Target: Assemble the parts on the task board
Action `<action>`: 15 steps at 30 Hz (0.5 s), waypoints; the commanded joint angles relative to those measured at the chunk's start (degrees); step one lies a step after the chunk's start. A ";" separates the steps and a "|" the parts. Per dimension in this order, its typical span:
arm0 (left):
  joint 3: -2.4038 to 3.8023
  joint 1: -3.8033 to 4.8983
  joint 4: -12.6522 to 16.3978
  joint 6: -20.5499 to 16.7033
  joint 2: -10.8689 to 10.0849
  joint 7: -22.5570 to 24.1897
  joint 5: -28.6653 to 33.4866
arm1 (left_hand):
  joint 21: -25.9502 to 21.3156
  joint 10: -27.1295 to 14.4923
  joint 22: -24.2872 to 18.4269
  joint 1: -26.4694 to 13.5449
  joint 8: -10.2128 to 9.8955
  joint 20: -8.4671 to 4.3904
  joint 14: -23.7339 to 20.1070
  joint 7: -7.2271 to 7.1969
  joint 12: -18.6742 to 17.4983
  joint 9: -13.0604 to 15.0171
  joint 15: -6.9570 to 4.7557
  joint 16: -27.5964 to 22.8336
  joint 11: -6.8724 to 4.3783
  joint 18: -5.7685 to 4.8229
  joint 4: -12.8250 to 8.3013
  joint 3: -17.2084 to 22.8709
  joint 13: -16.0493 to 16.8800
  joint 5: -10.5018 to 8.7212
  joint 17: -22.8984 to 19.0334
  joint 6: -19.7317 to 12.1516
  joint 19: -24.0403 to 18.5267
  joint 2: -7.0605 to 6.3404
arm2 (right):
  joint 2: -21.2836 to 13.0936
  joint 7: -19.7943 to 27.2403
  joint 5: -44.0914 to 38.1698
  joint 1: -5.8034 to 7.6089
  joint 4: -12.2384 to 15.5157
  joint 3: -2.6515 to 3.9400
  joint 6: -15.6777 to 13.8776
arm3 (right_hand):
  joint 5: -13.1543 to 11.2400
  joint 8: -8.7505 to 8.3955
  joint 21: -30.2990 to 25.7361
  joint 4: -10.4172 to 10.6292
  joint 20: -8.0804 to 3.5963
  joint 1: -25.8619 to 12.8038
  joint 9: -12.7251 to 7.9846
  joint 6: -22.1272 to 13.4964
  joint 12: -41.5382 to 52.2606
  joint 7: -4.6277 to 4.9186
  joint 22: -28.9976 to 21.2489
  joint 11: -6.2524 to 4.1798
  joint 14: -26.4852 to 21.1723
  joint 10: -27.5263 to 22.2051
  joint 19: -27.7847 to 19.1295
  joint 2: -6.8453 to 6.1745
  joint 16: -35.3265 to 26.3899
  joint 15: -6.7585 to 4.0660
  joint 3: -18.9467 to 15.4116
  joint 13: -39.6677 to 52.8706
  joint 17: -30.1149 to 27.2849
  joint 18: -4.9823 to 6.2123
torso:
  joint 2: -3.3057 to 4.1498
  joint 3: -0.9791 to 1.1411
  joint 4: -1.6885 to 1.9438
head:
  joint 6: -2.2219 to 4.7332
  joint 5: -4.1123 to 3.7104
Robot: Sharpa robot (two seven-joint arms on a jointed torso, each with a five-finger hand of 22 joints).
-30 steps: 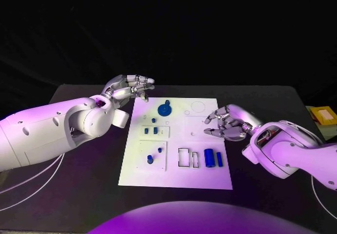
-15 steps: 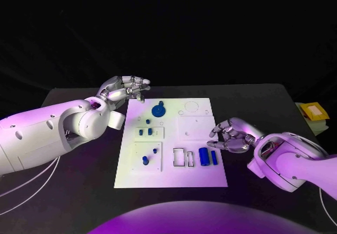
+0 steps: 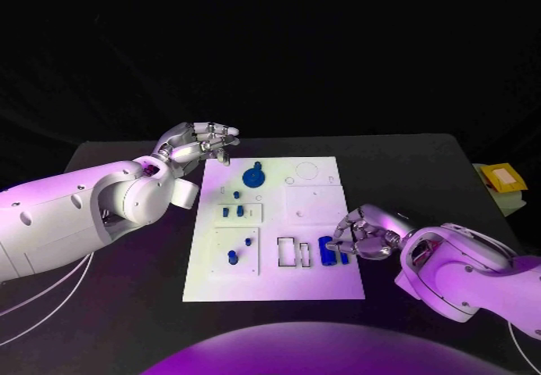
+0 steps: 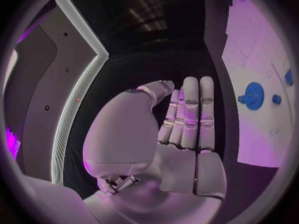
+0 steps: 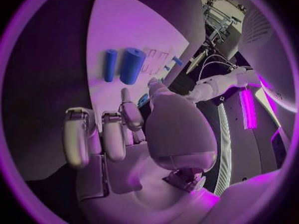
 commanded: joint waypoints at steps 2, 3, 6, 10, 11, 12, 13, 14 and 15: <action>0.03 0.04 0.24 0.91 -0.05 0.55 0.20 | -0.23 -0.34 0.00 -0.15 -0.31 0.24 -0.44 0.86 0.15 -0.07 -0.03 -0.20 -0.03 0.35 -0.39 -0.05 -0.09 0.27 -0.08 -0.44 -0.13 0.35 | 0.58 -3.77 -4.94 -0.54 0.17 -0.01 2.85 | -1.01 0.26 0.55 0.00 0.01 -0.69 -0.22 0.86 0.22 -0.08 13.38 -0.06 4.36 0.53 3.88 -0.20 0.32 -0.28 -1.29 0.44 6.28 -0.67 | 0.01 0.04 -0.03 | 0.00 0.03; 0.03 0.04 0.25 0.92 -0.06 0.55 0.20 | -0.23 -0.34 0.00 -0.15 -0.31 0.24 -0.44 0.86 0.15 -0.07 -0.03 -0.20 -0.03 0.35 -0.39 -0.05 -0.09 0.27 -0.08 -0.44 -0.13 0.35 | 0.73 -4.00 -5.33 -0.64 0.17 -0.01 2.94 | -1.23 0.27 0.51 0.00 0.00 -0.69 -0.27 0.90 0.27 -0.09 13.37 -0.07 4.36 0.60 3.86 -0.17 0.32 -0.30 -1.51 0.58 6.30 -0.66 | 0.02 0.05 -0.01 | 0.00 0.03; 0.03 0.04 0.26 0.95 -0.08 0.55 0.20 | -0.23 -0.34 0.00 -0.15 -0.31 0.24 -0.44 0.86 0.15 -0.07 -0.03 -0.20 -0.03 0.35 -0.39 -0.05 -0.09 0.27 -0.08 -0.44 -0.13 0.35 | 1.14 -4.72 -6.70 -0.87 0.14 -0.02 3.06 | -2.86 0.32 0.68 0.01 -0.04 -0.60 -0.56 1.06 0.11 -0.13 13.40 -0.11 4.34 0.69 3.90 -0.01 0.32 -0.33 -3.06 0.88 6.25 -0.69 | 0.01 0.08 0.05 | 0.00 0.13; 0.03 0.04 0.25 1.00 -0.09 0.55 0.19 | -0.23 -0.34 0.00 -0.15 -0.31 0.24 -0.44 0.86 0.15 -0.07 -0.03 -0.20 -0.03 0.35 -0.39 -0.05 -0.09 0.27 -0.08 -0.44 -0.13 0.35 | 1.65 -5.66 -8.24 -1.09 -0.01 -0.01 3.33 | -3.72 0.51 0.80 0.04 -0.06 -0.65 -0.72 1.32 0.06 -0.21 13.43 -0.16 4.32 0.83 3.92 0.04 0.30 -0.37 -4.56 1.18 6.18 -0.71 | 0.00 0.13 0.01 | 0.00 0.29; 0.03 0.04 0.25 1.00 -0.09 0.56 0.19 | -0.23 -0.34 0.00 -0.15 -0.31 0.24 -0.44 0.86 0.15 -0.07 -0.03 -0.20 -0.03 0.35 -0.39 -0.05 -0.09 0.27 -0.08 -0.44 -0.13 0.35 | 1.76 -5.82 -8.55 -1.15 -0.04 -0.01 3.36 | -3.88 0.57 0.83 0.03 -0.07 -0.58 -0.77 1.39 0.03 -0.23 13.44 -0.18 4.32 0.86 3.93 0.01 0.30 -0.38 -5.01 1.24 6.19 -0.72 | 0.00 0.11 0.01 | 0.00 0.32; 0.03 0.04 0.25 1.01 -0.10 0.56 0.19 | -0.23 -0.34 0.00 -0.15 -0.31 0.24 -0.44 0.86 0.15 -0.07 -0.03 -0.20 -0.03 0.35 -0.39 -0.05 -0.09 0.27 -0.08 -0.44 -0.13 0.35 | 1.85 -5.92 -8.79 -1.19 -0.07 -0.01 3.39 | -3.93 0.61 0.85 0.03 -0.07 -0.55 -0.79 1.42 0.03 -0.24 13.44 -0.19 4.31 0.88 3.93 0.01 0.29 -0.39 -5.21 1.29 6.16 -0.72 | 0.00 0.11 0.01 | 0.00 0.33; 0.02 0.04 0.26 1.01 -0.11 0.56 0.19 | -0.22 -0.41 0.01 -0.27 -0.29 0.27 -0.49 0.88 0.21 -0.08 0.00 -0.19 0.00 0.35 -0.44 -0.11 -0.12 0.27 -0.10 -0.46 -0.18 0.28 | 1.97 -6.04 -9.08 -1.25 -0.10 -0.01 3.42 | -3.99 0.66 0.76 0.03 -0.08 -0.49 -0.80 1.47 -0.03 -0.26 13.41 -0.20 4.31 0.86 3.89 0.01 0.28 -0.40 -5.46 1.27 6.13 -0.70 | 0.01 0.09 -0.01 | 0.00 0.36; 0.02 0.04 0.26 1.01 -0.13 0.56 0.19 | -0.22 -0.41 0.01 -0.27 -0.29 0.27 -0.49 0.88 0.21 -0.08 0.00 -0.19 0.00 0.35 -0.44 -0.11 -0.12 0.27 -0.10 -0.46 -0.18 0.28 | 2.12 -6.15 -9.35 -1.31 -0.15 -0.01 3.44 | -4.08 0.75 0.80 0.04 -0.09 -0.41 -0.82 1.57 -0.05 -0.29 13.42 -0.22 4.30 0.89 3.91 0.03 0.27 -0.41 -5.78 1.33 6.09 -0.71 | 0.04 0.06 -0.02 | 0.00 0.41; 0.02 0.04 0.27 1.01 -0.15 0.56 0.19 | -0.22 -0.41 0.01 -0.27 -0.29 0.27 -0.49 0.88 0.21 -0.08 0.00 -0.19 0.00 0.35 -0.44 -0.11 -0.12 0.27 -0.10 -0.46 -0.18 0.28 | 2.28 -6.24 -9.60 -1.36 -0.21 -0.01 3.50 | -4.12 0.84 0.79 0.04 -0.10 -0.34 -0.82 1.68 -0.06 -0.32 13.42 -0.25 4.31 0.90 3.90 0.09 0.28 -0.43 -6.01 1.38 6.13 -0.71 | 0.07 0.04 -0.05 | 0.00 0.44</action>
